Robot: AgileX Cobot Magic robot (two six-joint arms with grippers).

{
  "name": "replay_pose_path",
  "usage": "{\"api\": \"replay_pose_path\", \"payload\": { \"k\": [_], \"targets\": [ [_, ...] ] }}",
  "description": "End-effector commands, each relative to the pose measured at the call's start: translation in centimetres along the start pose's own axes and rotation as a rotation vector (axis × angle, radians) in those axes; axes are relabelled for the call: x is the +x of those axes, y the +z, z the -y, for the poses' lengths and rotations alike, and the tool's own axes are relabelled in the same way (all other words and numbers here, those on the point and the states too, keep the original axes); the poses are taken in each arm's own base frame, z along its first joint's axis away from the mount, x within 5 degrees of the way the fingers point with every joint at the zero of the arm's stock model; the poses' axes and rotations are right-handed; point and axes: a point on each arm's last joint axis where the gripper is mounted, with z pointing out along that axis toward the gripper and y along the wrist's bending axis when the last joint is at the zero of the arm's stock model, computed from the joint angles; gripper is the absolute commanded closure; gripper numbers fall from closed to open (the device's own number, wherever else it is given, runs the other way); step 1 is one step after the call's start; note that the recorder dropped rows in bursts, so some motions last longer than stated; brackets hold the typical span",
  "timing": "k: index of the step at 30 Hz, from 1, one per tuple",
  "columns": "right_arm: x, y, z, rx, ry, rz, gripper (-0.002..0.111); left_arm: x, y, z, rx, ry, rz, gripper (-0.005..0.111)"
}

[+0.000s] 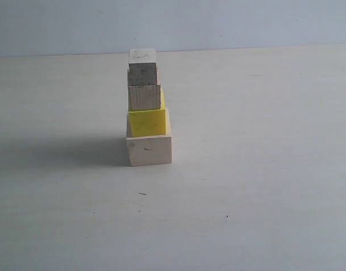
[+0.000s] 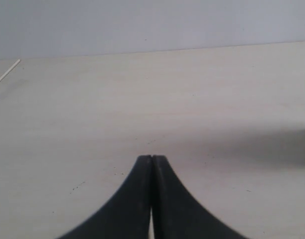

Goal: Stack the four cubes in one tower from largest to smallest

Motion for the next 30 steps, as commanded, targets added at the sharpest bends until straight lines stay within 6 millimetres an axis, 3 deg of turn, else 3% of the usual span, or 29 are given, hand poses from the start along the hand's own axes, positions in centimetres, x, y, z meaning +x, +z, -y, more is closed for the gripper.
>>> {"api": "replay_pose_path", "payload": {
  "k": [1,5,10,15,16,22,25,30],
  "targets": [
    [0.3,-2.6,1.6,0.092,-0.021,0.122,0.108,-0.1,0.0,0.0,0.004,0.002,0.015,0.106],
    [0.7,-4.9,1.9,0.078,-0.015,0.246,0.108,-0.1,0.0,0.0,0.004,0.002,0.015,0.106],
    [1.5,-4.8,1.4,-0.003,-0.042,0.377,0.108,-0.1,0.0,0.0,0.004,0.002,0.015,0.106],
    [3.1,-1.7,0.8,-0.059,-0.023,0.322,0.108,-0.1,0.0,0.0,0.004,0.002,0.015,0.106],
    [3.9,0.0,0.7,-0.065,-0.024,0.292,0.108,-0.1,0.0,0.0,0.004,0.002,0.015,0.106],
    [6.3,5.0,0.4,-0.073,-0.040,0.220,0.108,-0.1,0.0,0.0,0.004,0.002,0.015,0.106],
    [9.2,7.2,0.6,-0.089,-0.047,0.220,0.108,-0.1,0.0,0.0,0.004,0.002,0.015,0.106],
    [15.0,8.0,1.3,-0.118,-0.049,0.286,0.108,-0.1,0.0,0.0,0.004,0.002,0.015,0.106]
  ]
}}
